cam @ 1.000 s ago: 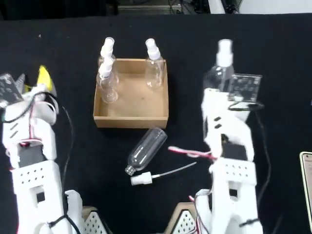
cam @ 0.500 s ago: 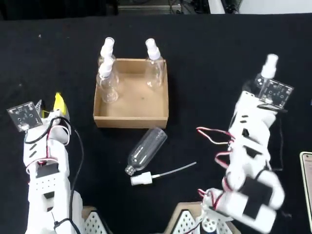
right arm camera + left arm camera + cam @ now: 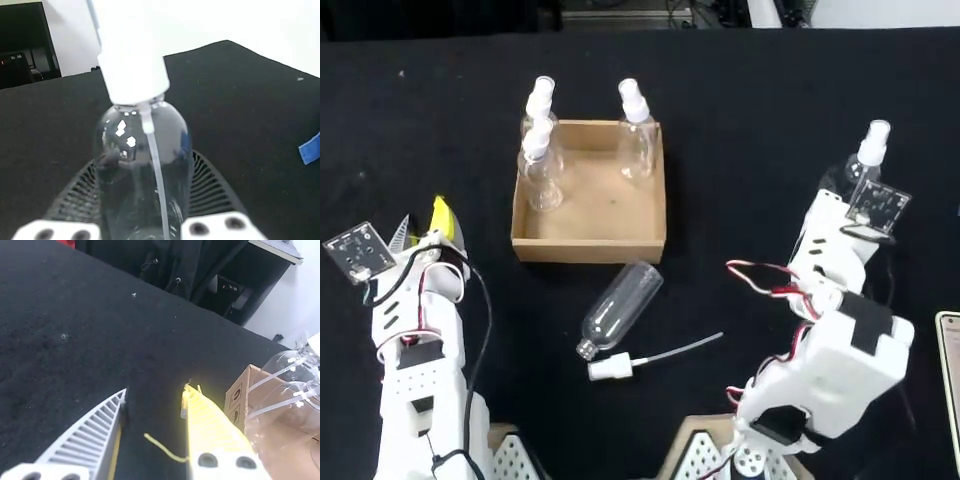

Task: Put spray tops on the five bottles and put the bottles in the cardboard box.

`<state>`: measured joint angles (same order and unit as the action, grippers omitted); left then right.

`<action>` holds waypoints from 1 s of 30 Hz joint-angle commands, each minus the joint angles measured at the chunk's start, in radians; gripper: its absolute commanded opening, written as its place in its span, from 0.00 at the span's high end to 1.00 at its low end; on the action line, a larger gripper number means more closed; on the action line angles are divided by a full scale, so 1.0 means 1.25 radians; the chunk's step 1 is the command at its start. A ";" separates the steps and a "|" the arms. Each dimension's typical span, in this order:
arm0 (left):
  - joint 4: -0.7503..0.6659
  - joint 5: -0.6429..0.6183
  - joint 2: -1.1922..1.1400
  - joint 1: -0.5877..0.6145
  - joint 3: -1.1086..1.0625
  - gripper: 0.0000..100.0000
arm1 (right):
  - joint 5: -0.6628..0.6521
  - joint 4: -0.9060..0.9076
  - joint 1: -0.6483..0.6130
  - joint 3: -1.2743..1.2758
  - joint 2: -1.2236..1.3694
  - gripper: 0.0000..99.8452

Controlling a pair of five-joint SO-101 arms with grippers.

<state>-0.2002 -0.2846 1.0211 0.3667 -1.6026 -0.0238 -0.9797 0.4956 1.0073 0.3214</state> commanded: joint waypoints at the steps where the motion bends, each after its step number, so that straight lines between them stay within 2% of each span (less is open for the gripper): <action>1: -0.021 -0.009 -0.001 -0.010 0.010 0.84 | -0.001 -0.066 0.021 -0.041 0.012 0.99; 5: -0.021 -0.009 -0.001 -0.010 0.010 0.84 | -0.001 -0.102 0.021 -0.039 0.044 0.99; 30: -0.023 -0.010 -0.001 -0.020 0.014 0.84 | -0.001 -0.099 0.014 -0.037 0.082 0.97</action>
<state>-0.2033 -0.2846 1.0211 0.3636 -1.6026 -0.0238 -1.0840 0.4956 0.9996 0.4227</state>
